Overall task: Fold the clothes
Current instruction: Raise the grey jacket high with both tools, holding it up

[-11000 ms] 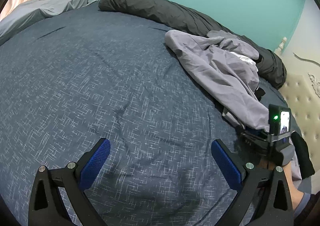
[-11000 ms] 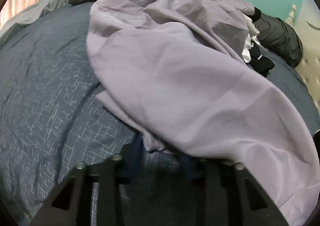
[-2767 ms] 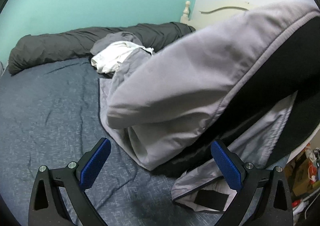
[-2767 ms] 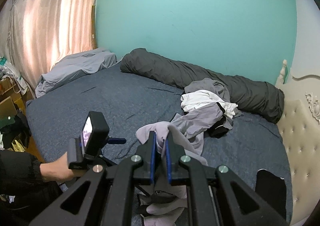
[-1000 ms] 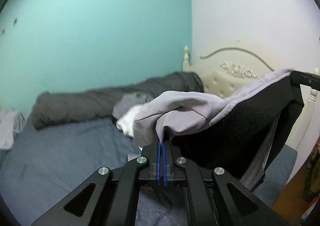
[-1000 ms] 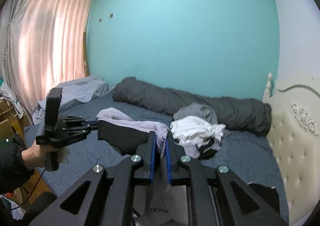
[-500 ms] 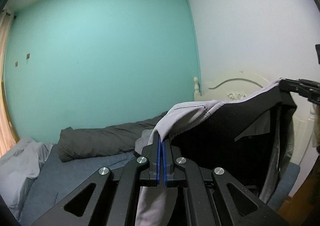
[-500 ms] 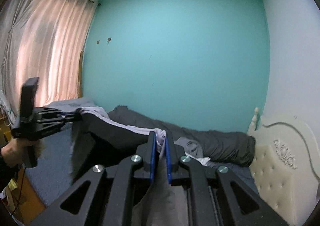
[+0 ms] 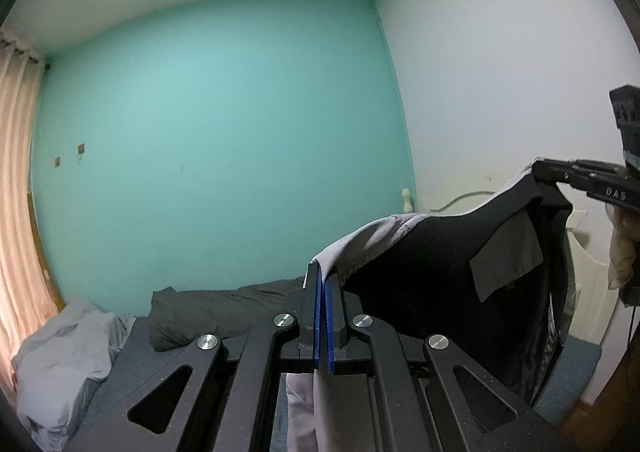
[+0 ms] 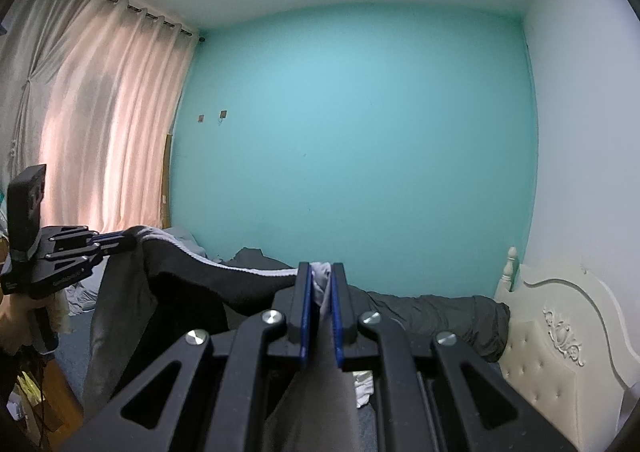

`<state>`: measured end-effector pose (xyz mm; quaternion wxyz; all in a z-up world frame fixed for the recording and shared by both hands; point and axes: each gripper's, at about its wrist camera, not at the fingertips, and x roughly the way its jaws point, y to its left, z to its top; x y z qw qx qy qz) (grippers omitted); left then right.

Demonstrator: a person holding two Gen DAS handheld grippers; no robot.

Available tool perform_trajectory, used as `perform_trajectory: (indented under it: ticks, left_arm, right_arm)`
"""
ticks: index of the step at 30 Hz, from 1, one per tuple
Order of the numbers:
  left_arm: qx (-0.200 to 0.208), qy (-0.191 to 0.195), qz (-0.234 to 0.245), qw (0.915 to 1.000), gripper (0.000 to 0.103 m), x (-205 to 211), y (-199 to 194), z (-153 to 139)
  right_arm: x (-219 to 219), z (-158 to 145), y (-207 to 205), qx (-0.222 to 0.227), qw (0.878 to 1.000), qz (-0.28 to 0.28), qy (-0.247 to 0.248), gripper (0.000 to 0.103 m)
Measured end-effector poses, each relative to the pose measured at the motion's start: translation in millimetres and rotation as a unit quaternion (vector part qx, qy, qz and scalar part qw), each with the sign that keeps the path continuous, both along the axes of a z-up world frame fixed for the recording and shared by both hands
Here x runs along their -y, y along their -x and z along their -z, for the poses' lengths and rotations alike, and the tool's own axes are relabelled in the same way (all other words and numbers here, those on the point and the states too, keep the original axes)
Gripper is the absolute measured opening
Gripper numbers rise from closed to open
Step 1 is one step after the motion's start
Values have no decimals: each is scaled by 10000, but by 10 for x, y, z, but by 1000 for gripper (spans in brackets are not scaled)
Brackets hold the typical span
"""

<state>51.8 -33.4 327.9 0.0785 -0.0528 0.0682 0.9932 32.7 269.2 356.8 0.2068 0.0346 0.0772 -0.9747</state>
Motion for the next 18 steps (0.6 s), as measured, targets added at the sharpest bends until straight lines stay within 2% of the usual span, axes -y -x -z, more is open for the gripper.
perform_trajectory:
  ticks: [3,8,12,18]
  left_arm:
    - [54,-44,-60,10000,1,60,-6,76]
    - [422,-145,-208,9988,1,186,230,380]
    - [782,-184,-282,9964,1,260,707,753]
    - [1362,-234,-421,9895,1,312,1491,1435]
  right_arm:
    - [61,45,-1,86,10000,-29,-2,8]
    - [234,243,193,409,9991,-21,-107,8]
    - [342,573,616,823,9962,83,-286,8]
    - [432,1286,1507,1503,9879,254,-281,8]
